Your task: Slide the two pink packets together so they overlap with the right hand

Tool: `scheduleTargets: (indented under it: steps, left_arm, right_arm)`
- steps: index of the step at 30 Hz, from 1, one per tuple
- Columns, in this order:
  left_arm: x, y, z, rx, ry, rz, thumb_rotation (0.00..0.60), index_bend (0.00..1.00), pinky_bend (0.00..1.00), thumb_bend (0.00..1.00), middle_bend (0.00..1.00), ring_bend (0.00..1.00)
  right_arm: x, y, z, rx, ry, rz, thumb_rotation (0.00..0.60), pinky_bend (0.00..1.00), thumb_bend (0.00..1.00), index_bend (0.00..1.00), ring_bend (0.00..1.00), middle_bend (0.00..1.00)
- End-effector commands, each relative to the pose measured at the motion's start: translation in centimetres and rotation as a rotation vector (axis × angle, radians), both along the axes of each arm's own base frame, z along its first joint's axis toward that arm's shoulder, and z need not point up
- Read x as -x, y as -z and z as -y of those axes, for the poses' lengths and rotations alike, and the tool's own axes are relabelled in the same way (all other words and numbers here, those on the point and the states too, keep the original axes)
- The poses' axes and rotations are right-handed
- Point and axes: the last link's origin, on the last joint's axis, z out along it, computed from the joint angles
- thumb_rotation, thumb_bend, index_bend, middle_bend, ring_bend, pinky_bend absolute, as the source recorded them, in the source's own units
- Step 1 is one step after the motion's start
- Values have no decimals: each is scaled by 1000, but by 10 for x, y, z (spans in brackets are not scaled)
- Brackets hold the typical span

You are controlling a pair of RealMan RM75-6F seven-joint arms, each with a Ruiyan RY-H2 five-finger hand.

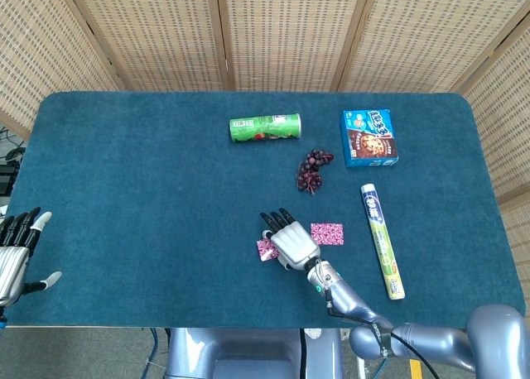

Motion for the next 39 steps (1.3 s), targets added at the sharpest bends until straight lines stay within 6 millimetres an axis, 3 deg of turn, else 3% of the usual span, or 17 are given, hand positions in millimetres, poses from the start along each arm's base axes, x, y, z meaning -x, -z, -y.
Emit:
scheduleTargets:
  steps: [1, 26, 39]
  left_arm:
    - [0, 0, 0, 2, -1, 2, 600, 0, 0, 0, 0, 0]
    - [1, -1, 1, 5, -1, 5, 600, 0, 0, 0, 0, 0]
    - [1, 0, 1, 6, -1, 4, 600, 0, 0, 0, 0, 0]
  right_arm:
    - [-1, 4, 0, 0, -2, -16, 600, 0, 454, 737, 0, 10]
    - [12, 0, 8, 25, 17, -81, 600, 0, 455, 737, 0, 10]
    - [18, -3, 9, 22, 25, -110, 600, 0, 435, 597, 0, 0]
